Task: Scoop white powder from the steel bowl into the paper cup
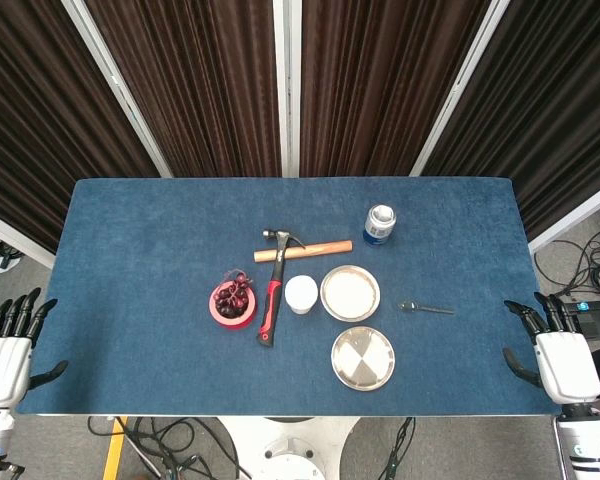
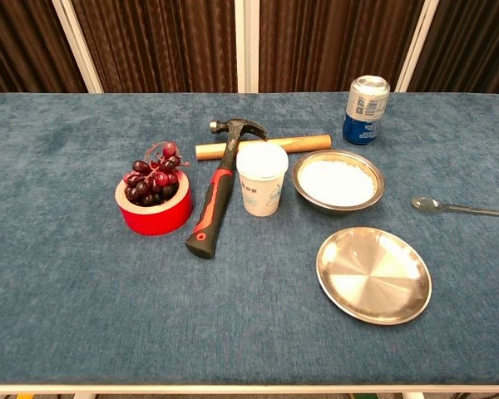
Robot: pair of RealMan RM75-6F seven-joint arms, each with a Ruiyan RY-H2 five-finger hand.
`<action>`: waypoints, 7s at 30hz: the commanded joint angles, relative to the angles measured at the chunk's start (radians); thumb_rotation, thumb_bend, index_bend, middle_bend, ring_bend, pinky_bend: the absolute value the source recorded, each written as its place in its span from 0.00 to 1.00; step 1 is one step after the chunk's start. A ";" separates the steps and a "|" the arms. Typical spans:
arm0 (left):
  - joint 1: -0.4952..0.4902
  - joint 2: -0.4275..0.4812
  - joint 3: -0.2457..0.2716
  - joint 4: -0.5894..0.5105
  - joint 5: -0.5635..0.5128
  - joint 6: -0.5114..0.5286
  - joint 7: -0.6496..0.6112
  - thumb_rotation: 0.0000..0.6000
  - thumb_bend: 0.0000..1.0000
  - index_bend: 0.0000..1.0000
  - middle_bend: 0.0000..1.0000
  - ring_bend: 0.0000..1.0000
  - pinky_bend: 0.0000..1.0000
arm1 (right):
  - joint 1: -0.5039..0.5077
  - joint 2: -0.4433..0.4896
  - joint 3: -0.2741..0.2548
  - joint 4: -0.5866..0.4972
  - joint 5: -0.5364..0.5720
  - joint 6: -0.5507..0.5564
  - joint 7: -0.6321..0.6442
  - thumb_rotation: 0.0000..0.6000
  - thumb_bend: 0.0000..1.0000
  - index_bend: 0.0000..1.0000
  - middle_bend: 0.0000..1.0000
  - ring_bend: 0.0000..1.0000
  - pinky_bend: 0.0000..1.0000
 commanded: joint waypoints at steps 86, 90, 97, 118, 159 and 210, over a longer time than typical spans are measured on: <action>-0.020 -0.008 -0.010 0.020 -0.052 -0.060 -0.021 1.00 0.10 0.19 0.10 0.05 0.03 | 0.482 -0.262 0.160 0.320 0.321 -0.753 -0.352 1.00 0.33 0.57 0.58 0.21 0.00; -0.020 -0.007 -0.010 0.018 -0.052 -0.059 -0.021 1.00 0.11 0.19 0.10 0.05 0.03 | 0.558 -0.164 0.187 0.196 0.395 -0.824 -0.450 1.00 0.33 0.57 0.58 0.21 0.00; -0.018 -0.004 -0.013 0.014 -0.055 -0.055 -0.017 1.00 0.10 0.19 0.10 0.05 0.03 | 0.755 -0.119 0.177 0.100 0.615 -0.912 -0.687 1.00 0.33 0.58 0.58 0.21 0.00; -0.004 -0.018 -0.007 0.043 -0.067 -0.058 -0.046 1.00 0.11 0.19 0.10 0.05 0.03 | 1.141 -0.432 -0.082 0.206 1.083 -0.736 -1.167 1.00 0.33 0.59 0.58 0.21 0.00; -0.003 0.003 -0.010 0.007 -0.056 -0.050 -0.009 1.00 0.10 0.19 0.10 0.05 0.03 | 0.891 -0.227 0.034 0.158 0.658 -0.790 -0.505 1.00 0.33 0.59 0.58 0.22 0.00; 0.017 -0.025 -0.001 0.061 -0.051 -0.040 -0.093 1.00 0.11 0.19 0.10 0.05 0.03 | 1.186 -0.478 -0.178 0.114 0.573 -0.359 -1.534 1.00 0.33 0.59 0.58 0.22 0.00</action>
